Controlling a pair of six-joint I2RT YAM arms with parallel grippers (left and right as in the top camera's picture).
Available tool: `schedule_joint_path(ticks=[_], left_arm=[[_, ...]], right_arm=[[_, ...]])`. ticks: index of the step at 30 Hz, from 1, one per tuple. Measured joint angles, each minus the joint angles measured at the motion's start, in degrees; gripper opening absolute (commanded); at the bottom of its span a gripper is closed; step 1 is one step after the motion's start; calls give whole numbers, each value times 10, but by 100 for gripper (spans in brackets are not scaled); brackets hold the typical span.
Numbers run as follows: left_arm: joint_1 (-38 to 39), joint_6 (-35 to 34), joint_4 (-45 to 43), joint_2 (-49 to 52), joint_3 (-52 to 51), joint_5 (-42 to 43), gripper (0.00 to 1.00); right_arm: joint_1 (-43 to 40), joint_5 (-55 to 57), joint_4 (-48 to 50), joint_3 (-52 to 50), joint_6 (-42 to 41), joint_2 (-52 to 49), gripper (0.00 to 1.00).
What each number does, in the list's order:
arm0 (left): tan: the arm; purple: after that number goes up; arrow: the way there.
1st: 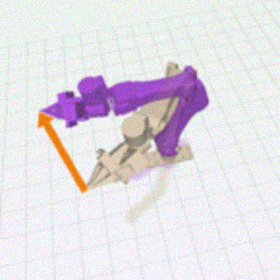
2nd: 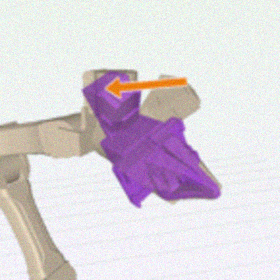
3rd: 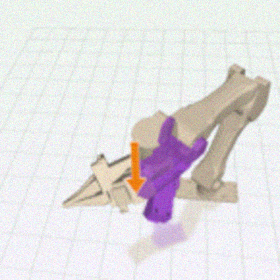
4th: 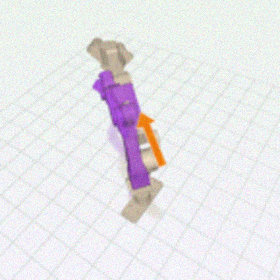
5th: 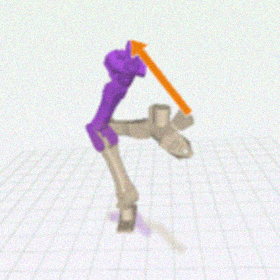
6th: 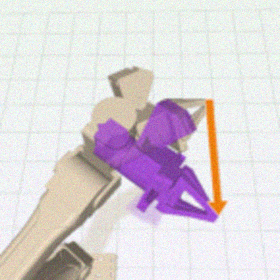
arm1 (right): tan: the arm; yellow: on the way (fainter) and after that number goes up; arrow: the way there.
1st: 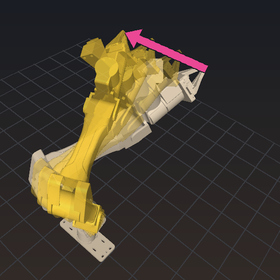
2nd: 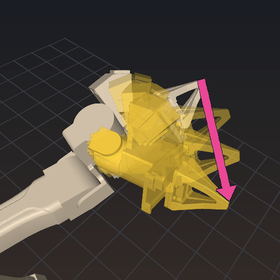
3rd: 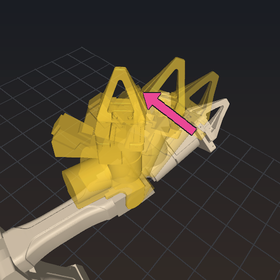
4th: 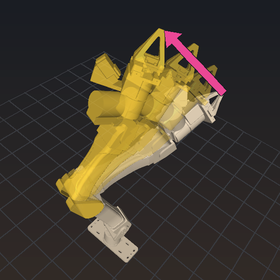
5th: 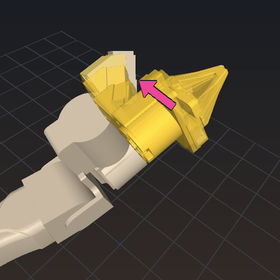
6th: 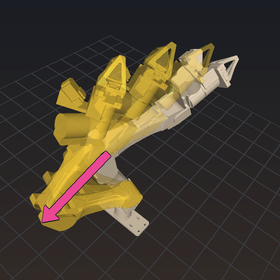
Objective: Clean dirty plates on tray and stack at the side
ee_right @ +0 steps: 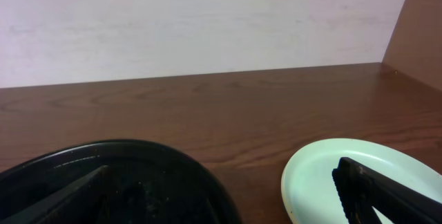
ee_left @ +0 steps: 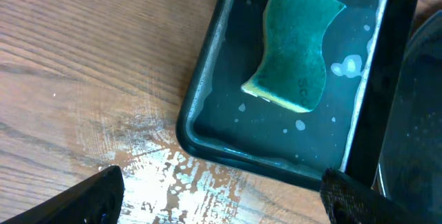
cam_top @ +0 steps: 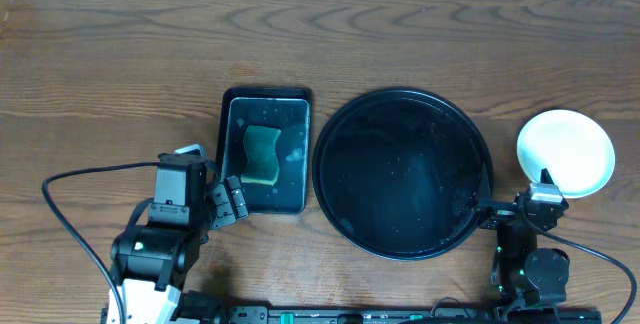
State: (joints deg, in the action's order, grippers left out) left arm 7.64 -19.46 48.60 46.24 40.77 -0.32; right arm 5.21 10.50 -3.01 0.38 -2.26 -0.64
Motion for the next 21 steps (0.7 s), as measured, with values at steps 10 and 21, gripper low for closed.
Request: schedule_joint_path(ticks=[10, 21], left_arm=[[0, 0, 15, -168, -31, -7, 91], [-16, 6, -163, -408, -220, -16, 91]], right_arm=[[0, 0, 0, 0, 0, 0, 99], [0, 0, 0, 0, 0, 0, 99]])
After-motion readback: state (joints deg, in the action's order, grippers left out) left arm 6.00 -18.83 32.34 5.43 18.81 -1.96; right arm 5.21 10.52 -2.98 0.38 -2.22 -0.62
